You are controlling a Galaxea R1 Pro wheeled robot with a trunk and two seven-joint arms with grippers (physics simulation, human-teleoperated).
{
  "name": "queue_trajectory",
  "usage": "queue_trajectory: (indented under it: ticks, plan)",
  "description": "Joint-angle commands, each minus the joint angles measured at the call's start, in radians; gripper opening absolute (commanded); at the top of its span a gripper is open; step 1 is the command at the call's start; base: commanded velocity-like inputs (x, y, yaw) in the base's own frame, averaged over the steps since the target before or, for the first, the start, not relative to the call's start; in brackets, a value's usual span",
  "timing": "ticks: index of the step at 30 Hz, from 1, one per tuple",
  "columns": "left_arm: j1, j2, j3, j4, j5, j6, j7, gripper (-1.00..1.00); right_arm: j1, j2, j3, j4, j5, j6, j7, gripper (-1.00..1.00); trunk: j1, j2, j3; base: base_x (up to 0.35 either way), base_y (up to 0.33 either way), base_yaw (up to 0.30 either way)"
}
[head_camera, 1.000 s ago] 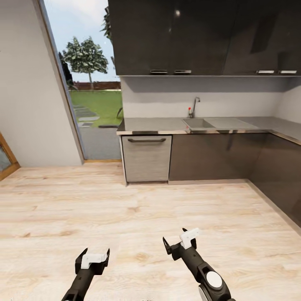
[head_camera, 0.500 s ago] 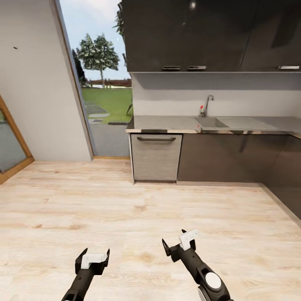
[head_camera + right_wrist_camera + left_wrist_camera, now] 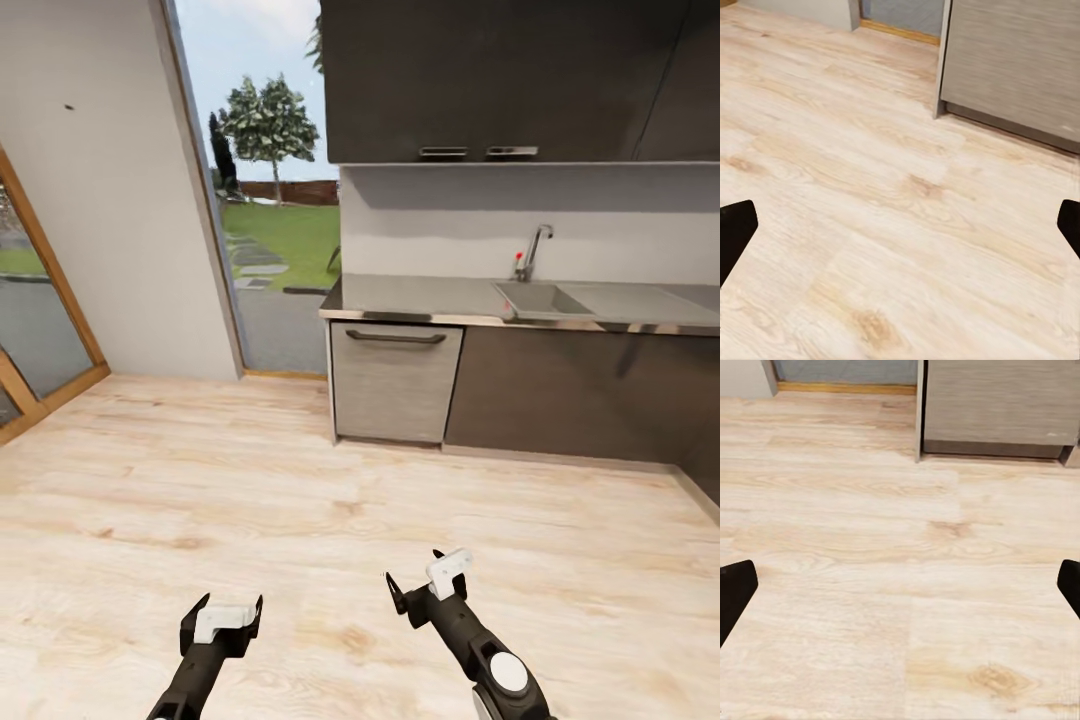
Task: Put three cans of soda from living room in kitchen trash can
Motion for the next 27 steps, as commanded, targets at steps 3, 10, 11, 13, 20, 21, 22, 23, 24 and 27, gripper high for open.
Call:
queue_trajectory:
  ticks: [3, 10, 11, 13, 20, 21, 22, 23, 24, 27]
  plan:
    - [0.000, 0.000, -0.001, -0.001, 0.001, -0.003, 0.001, 1.00, 0.000, 0.000, 0.001, 0.006, 0.000, 0.000, 0.000, 1.00, 0.000, 0.000, -0.003, 0.084, -0.037, 0.197]
    - [0.000, 0.000, -0.002, -0.002, 0.001, -0.004, 0.001, 1.00, 0.000, 0.000, 0.004, 0.012, 0.000, -0.001, 0.000, 1.00, 0.000, 0.000, -0.008, 0.018, -0.008, 0.209]
    - [0.000, 0.000, -0.002, -0.002, 0.002, -0.004, 0.001, 1.00, 0.000, 0.000, 0.004, 0.012, 0.001, -0.001, 0.000, 1.00, 0.000, 0.000, -0.009, 0.004, -0.002, 0.214]
    - [0.000, 0.000, -0.002, -0.002, 0.002, -0.004, 0.001, 1.00, 0.000, 0.000, 0.004, 0.013, 0.001, -0.001, 0.000, 1.00, 0.000, 0.000, -0.010, 0.002, -0.001, 0.219]
    - [0.000, 0.000, -0.002, -0.001, 0.002, -0.004, 0.001, 1.00, 0.000, 0.000, 0.005, 0.016, 0.000, -0.001, 0.000, 1.00, 0.000, 0.000, -0.013, 0.001, 0.000, 0.223]
    - [0.000, 0.000, -0.002, -0.001, 0.002, -0.004, 0.001, 1.00, 0.000, 0.000, 0.005, 0.016, 0.000, -0.001, 0.000, 1.00, 0.000, 0.000, -0.014, 0.000, 0.000, 0.225]
    - [0.000, 0.000, -0.002, -0.001, 0.002, -0.004, 0.001, 1.00, 0.000, 0.000, 0.005, 0.017, 0.000, -0.001, 0.000, 1.00, 0.000, 0.000, -0.014, 0.000, 0.000, 0.225]
    - [0.000, 0.000, -0.002, -0.001, 0.002, -0.004, 0.001, 1.00, 0.000, 0.000, 0.005, 0.017, 0.000, -0.001, 0.000, 1.00, 0.000, 0.000, -0.015, 0.000, 0.000, 0.225]
    - [0.000, 0.000, -0.002, -0.001, 0.002, -0.004, 0.001, 1.00, 0.000, 0.000, 0.005, 0.017, 0.000, -0.001, 0.000, 1.00, 0.000, 0.000, -0.015, 0.000, 0.000, 0.225]
    - [0.000, 0.000, -0.002, -0.001, 0.002, -0.004, 0.001, 1.00, 0.000, 0.000, 0.005, 0.017, 0.000, -0.001, 0.000, 1.00, 0.000, 0.000, -0.017, 0.000, 0.000, 0.225]
